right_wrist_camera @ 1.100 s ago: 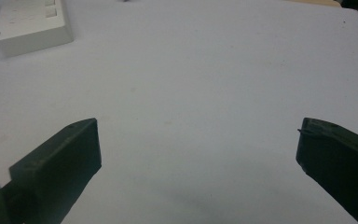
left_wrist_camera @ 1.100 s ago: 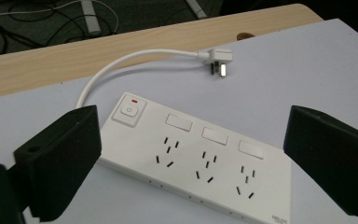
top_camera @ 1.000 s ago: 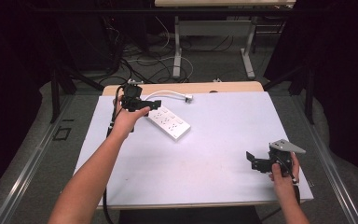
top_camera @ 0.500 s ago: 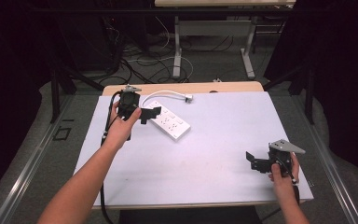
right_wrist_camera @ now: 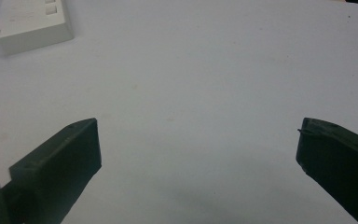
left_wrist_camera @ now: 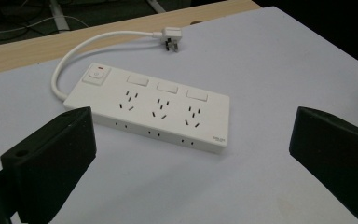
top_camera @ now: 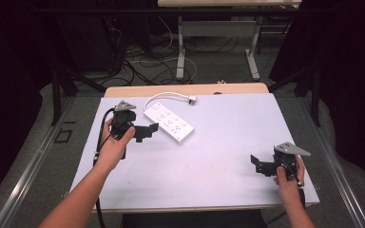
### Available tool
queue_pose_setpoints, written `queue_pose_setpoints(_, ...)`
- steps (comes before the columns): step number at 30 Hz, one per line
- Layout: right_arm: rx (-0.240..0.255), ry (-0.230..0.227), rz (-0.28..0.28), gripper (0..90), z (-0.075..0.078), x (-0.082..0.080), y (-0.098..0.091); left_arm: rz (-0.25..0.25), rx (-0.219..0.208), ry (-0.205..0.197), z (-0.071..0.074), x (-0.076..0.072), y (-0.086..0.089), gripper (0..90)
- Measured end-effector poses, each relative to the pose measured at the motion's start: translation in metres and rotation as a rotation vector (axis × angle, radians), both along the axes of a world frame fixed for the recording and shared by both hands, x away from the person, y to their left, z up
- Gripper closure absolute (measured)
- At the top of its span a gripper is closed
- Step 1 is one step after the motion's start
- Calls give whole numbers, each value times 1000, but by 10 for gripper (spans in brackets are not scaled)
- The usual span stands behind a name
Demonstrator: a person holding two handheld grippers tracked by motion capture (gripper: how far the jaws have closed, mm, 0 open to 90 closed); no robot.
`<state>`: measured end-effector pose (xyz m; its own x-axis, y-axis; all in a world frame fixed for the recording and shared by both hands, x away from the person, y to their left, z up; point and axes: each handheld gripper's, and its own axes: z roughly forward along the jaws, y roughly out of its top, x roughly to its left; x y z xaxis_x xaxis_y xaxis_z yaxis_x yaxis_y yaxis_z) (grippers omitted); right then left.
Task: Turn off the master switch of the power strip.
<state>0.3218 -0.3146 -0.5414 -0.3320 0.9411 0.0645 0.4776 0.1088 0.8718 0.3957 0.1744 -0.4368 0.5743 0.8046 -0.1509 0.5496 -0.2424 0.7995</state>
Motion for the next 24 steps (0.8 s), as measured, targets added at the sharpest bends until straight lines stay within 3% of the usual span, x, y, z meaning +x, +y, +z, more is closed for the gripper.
queue_pose_setpoints(3, -7, -1, 12, 0, 1, 0, -1, 6, -16, 2, -8, -6, 2, 6)
queue_pose_setpoints(4, 1, -22, 0, 0, -1, 1, 1, 9, -17, 4, -10, -8, 3, 6)
queue_pose_setpoints(5, 0, 3, 11, 0, 1, -1, 0, 5, -9, 10, -13, -9, 5, 6)
queue_pose_setpoints(9, -15, 0, 15, 0, 3, -2, 0, 23, -42, 19, -22, -18, 8, 6)
queue_pose_setpoints(13, 5, -18, -3, 0, 2, -2, 1, 28, -45, 26, -34, -28, 15, 6)
queue_pose_setpoints(20, -5, -2, 6, 0, 6, -3, 2, 61, -89, 47, -60, -43, 30, 7)
queue_pose_setpoints(23, -16, -4, 10, 0, 6, -3, 1, 82, -105, 57, -69, -49, 39, 6)
queue_pose_setpoints(24, -8, -24, 5, 0, 4, -2, 2, 91, -119, 56, -72, -50, 42, 6)
